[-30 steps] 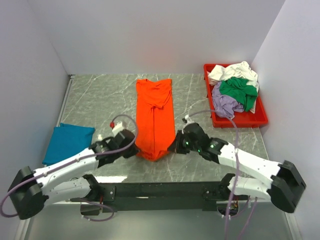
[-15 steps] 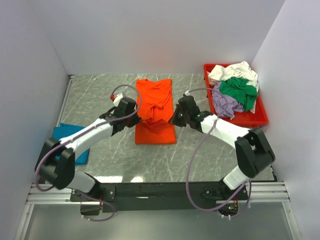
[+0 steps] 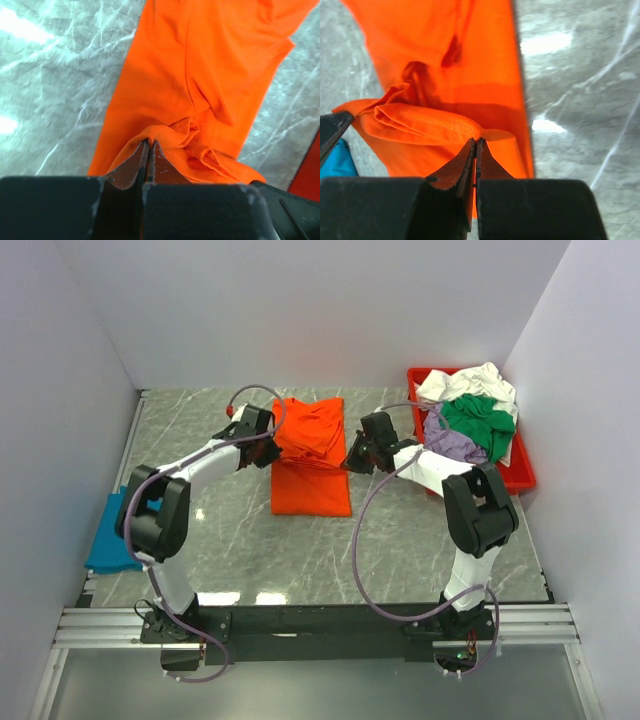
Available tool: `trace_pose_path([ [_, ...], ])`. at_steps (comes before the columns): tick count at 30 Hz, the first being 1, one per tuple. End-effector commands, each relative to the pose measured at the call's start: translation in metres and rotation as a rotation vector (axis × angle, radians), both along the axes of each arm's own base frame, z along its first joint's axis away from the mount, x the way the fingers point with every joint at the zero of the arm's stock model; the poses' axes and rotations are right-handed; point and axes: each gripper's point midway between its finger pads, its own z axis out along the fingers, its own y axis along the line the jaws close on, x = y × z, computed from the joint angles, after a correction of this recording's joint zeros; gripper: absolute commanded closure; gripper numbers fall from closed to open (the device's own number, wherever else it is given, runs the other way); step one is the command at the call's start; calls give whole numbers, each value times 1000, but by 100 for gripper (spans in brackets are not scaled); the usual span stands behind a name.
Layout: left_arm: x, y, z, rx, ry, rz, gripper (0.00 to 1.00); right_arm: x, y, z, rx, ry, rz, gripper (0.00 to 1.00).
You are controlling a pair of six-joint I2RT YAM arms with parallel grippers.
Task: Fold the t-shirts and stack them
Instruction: Fold the tshirt
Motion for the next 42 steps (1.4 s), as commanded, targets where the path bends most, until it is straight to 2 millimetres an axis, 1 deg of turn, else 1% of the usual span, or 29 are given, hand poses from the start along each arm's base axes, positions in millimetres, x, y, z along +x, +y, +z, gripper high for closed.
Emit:
trace_pose_path([
  [1,17,-12,9,-18,-32,-68,99,18,0,12,32,-45,7,100],
  [3,19,-10,3,-12,-18,-62,99,20,-4,9,39,-38,7,100],
  [6,21,-12,0,-24,-18,-76,99,23,-6,7,54,-32,6,100],
  [9,25,-13,0,-21,-17,-81,99,27,-7,6,64,-31,6,100],
  [12,29,-8,2,-7,-15,-70,99,30,-7,5,66,-26,11,100],
  [16,34,-1,10,-15,-33,-59,98,36,-6,4,70,-14,30,99],
  [17,35,1,10,-14,-33,-55,95,40,-5,5,72,-21,34,97],
  [19,39,1,12,-6,-38,-71,84,41,-7,3,60,-7,36,92],
  [21,41,4,11,3,-38,-83,73,44,-9,5,57,-7,34,80],
  [22,42,3,13,-2,-44,-94,57,44,-10,6,57,-9,31,74],
  [23,44,6,16,-10,-50,-97,52,45,-14,9,51,-16,19,63],
  [24,45,6,23,-15,-67,-106,49,46,-17,10,46,-18,13,61],
  [25,45,8,27,-17,-78,-102,43,45,-20,11,40,-20,6,59],
  [26,44,10,32,-20,-87,-101,42,45,-24,16,31,-33,-6,56],
  [27,39,11,41,-31,-100,-93,42,44,-26,18,21,-39,-11,55],
  [29,29,8,48,-70,-105,-93,44,38,-31,24,11,-53,-21,54],
  [30,22,7,63,-109,-130,-73,48,37,-26,29,23,-76,-13,54],
  [31,11,10,52,-117,-119,-60,54,33,-22,31,24,-84,-2,54],
  [32,2,4,62,-137,-145,-68,57,30,-19,34,16,-97,15,54],
  [33,-6,1,59,-155,-138,-56,59,28,-13,36,8,-103,32,55],
  [34,-19,-8,48,-160,-119,-72,70,21,2,37,-8,-112,66,55],
  [35,-25,-13,45,-169,-114,-79,77,22,10,39,-16,-122,83,56],
  [36,-34,-18,40,-182,-99,-79,89,21,17,38,-32,-129,104,56],
  [37,-42,-30,38,-191,-92,-104,95,15,33,30,-41,-119,142,57],
  [38,-47,-33,35,-199,-84,-105,99,19,43,34,-34,-132,159,57],
  [39,-50,-31,25,-187,-72,-78,99,19,52,32,-33,-132,186,57],
  [40,-55,-38,21,-197,-65,-90,99,14,64,19,-27,-105,223,58],
  [41,-55,-45,18,-214,-75,-101,99,18,75,24,-3,-122,245,59],
  [42,-60,-47,10,-215,-55,-110,99,19,83,22,14,-120,264,59],
])
